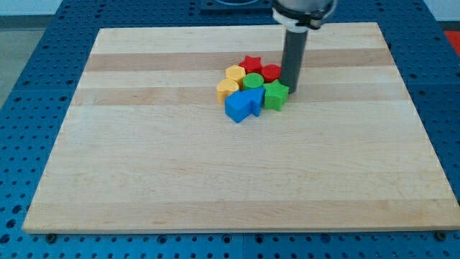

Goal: Push the green star towards bottom left

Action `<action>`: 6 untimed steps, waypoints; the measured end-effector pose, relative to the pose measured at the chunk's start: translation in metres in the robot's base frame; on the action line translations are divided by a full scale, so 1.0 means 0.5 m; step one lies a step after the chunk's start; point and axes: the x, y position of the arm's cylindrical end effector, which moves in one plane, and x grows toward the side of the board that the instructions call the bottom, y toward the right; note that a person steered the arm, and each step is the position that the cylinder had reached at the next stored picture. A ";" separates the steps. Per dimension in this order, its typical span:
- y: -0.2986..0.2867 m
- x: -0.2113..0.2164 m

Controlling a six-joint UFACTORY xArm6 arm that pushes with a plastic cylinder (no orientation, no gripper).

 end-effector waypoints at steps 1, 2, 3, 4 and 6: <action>-0.036 0.027; -0.064 0.079; -0.129 0.131; -0.156 0.149; -0.274 0.107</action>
